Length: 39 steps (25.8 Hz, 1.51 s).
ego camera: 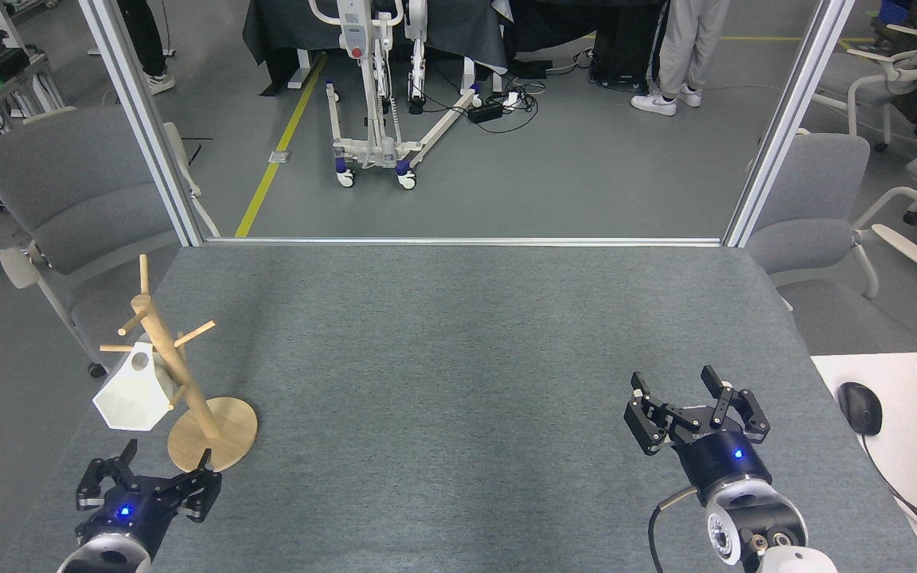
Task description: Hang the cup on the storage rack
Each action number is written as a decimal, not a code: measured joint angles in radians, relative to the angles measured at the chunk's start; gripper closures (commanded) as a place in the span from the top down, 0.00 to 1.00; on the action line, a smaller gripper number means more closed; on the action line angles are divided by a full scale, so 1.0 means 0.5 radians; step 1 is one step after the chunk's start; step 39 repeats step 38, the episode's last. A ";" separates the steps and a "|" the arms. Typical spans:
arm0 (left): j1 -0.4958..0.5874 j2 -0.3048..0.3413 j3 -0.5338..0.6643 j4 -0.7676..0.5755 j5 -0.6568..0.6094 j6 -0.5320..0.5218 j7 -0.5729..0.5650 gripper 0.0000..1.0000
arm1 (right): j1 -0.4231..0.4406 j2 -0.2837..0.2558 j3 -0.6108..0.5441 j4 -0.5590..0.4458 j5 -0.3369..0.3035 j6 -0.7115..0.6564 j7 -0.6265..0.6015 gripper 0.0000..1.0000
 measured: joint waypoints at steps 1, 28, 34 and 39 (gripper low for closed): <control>0.000 -0.017 -0.016 0.005 0.001 -0.014 0.010 0.98 | 0.009 0.007 0.000 -0.011 0.001 0.000 0.003 0.99; -0.198 -0.396 -1.080 -0.225 0.407 0.611 0.101 0.98 | -0.016 0.127 -0.033 0.098 -0.002 0.033 -0.183 0.99; -0.104 -0.394 -1.086 -0.323 0.422 0.632 0.104 0.98 | -0.042 0.112 -0.031 0.139 -0.001 0.064 -0.185 0.99; -0.093 -0.395 -1.087 -0.335 0.423 0.641 0.107 0.98 | -0.045 0.109 -0.030 0.143 0.001 0.073 -0.187 0.99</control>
